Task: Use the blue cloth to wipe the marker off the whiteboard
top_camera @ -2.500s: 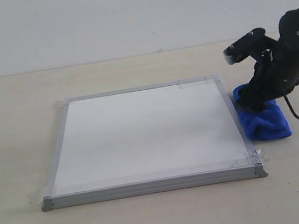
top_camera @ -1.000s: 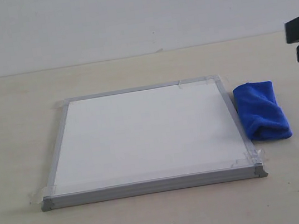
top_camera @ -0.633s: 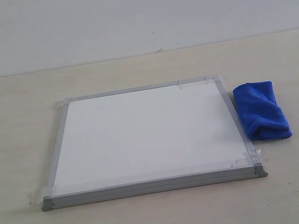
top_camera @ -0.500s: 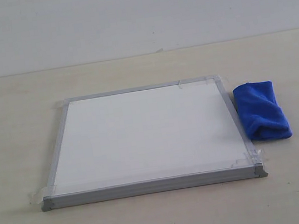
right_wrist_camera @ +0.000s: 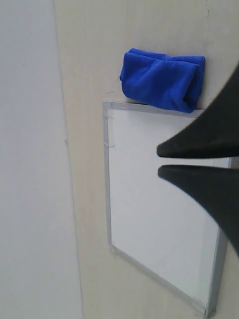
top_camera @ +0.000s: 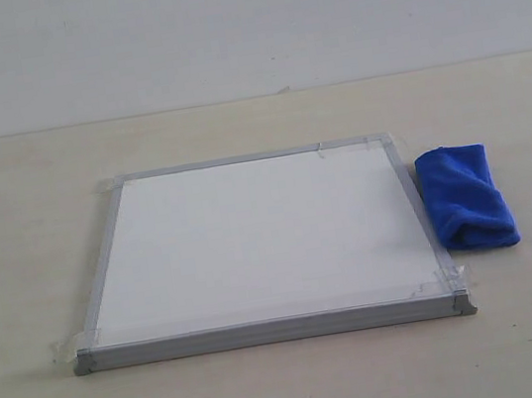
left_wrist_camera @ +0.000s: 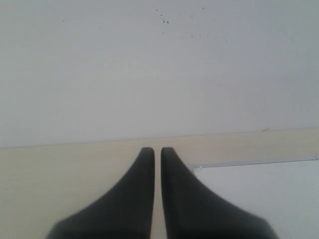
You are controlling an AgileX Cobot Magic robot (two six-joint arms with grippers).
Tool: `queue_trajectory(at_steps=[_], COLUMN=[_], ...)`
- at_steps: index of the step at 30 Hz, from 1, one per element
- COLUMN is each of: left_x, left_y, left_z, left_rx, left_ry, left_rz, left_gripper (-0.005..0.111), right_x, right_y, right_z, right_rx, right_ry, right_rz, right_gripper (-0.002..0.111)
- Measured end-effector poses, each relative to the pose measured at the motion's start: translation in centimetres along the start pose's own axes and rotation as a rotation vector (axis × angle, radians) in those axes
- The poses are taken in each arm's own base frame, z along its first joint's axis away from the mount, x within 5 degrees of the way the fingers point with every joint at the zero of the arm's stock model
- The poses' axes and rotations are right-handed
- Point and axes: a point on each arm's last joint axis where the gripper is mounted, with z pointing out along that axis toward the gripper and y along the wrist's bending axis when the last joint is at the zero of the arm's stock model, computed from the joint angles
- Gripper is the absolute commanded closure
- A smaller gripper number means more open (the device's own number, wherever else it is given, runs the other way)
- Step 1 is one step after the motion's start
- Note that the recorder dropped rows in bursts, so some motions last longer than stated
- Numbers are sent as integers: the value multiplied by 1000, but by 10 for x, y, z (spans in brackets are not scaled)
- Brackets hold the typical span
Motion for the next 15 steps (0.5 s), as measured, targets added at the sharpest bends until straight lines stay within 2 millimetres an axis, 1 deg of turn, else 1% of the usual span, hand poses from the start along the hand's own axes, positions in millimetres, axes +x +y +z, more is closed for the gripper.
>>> queue_trajectory(at_steps=[5,8,11,15], left_x=[0,0,0,0], left_y=[0,0,0,0], left_z=[0,0,0,0], left_rx=[0,0,0,0], left_ry=[0,0,0,0], left_rz=[0,0,0,0], left_gripper=[102,102,102,102], right_x=[41,62,82,102], right_y=[-14,-21,-27,-33], right_z=[0,-1,0,3], right_rx=[-4,-6,-8,-21], right_ry=[-101,-163,-196,-223], right_rz=[3,4,4,-1], right_gripper=[107,107,107,107])
